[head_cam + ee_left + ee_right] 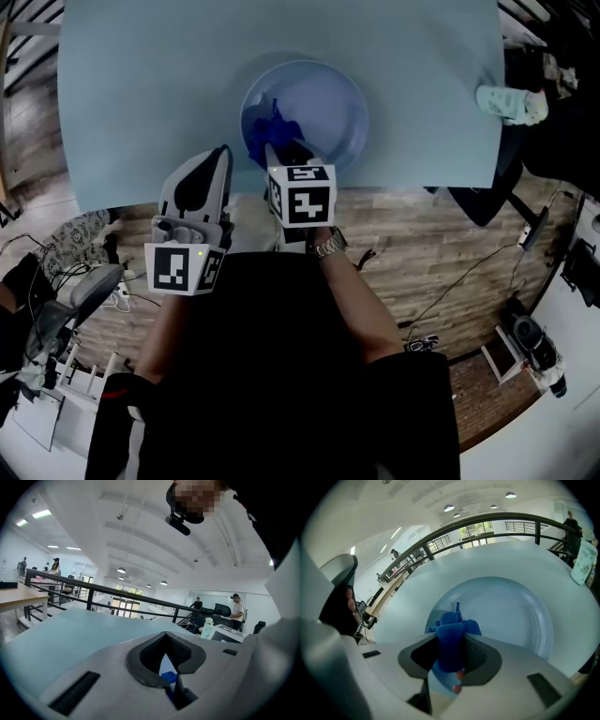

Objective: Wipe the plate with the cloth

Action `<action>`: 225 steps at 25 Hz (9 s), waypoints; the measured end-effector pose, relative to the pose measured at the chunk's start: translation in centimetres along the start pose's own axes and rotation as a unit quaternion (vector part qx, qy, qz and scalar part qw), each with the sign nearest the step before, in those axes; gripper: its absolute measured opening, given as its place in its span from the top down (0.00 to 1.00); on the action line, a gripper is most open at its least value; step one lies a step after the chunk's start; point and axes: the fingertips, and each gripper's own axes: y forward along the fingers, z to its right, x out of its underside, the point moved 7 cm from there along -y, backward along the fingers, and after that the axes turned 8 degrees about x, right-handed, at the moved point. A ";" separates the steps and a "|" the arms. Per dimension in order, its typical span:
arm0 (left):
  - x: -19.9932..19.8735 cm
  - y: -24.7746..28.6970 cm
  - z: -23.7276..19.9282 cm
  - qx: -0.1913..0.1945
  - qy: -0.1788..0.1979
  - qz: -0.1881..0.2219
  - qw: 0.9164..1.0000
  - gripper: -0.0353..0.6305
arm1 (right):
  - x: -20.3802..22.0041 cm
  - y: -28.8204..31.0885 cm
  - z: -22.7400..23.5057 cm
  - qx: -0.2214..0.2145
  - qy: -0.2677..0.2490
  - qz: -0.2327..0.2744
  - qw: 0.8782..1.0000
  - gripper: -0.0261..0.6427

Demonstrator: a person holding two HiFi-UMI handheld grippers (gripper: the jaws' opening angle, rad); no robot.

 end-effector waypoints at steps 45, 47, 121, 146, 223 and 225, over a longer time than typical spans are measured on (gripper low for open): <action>0.0 4.2 4.1 0.049 0.008 -0.014 0.999 0.94 | 1.6 -1.4 7.9 0.055 0.046 -0.009 0.997 0.78; 0.0 4.2 4.3 0.051 0.008 -0.015 0.999 0.94 | 1.7 -1.6 8.1 0.056 0.048 -0.009 0.997 0.78; 1.8 0.7 5.2 -0.023 -0.011 0.001 1.000 0.94 | 3.8 -1.6 5.2 -0.003 -0.024 -0.027 0.999 0.78; 1.6 4.2 8.5 -0.058 -0.019 0.011 0.998 0.94 | 0.7 -1.7 10.9 -0.008 -0.054 -0.028 0.998 0.78; -14.0 0.0 9.9 -0.043 0.063 0.166 0.983 0.94 | -11.4 -29.8 6.6 -0.049 -0.038 0.461 0.885 0.78; -14.3 0.1 9.7 -0.046 0.066 0.165 0.983 0.94 | -11.7 -29.7 6.6 -0.048 -0.039 0.463 0.884 0.78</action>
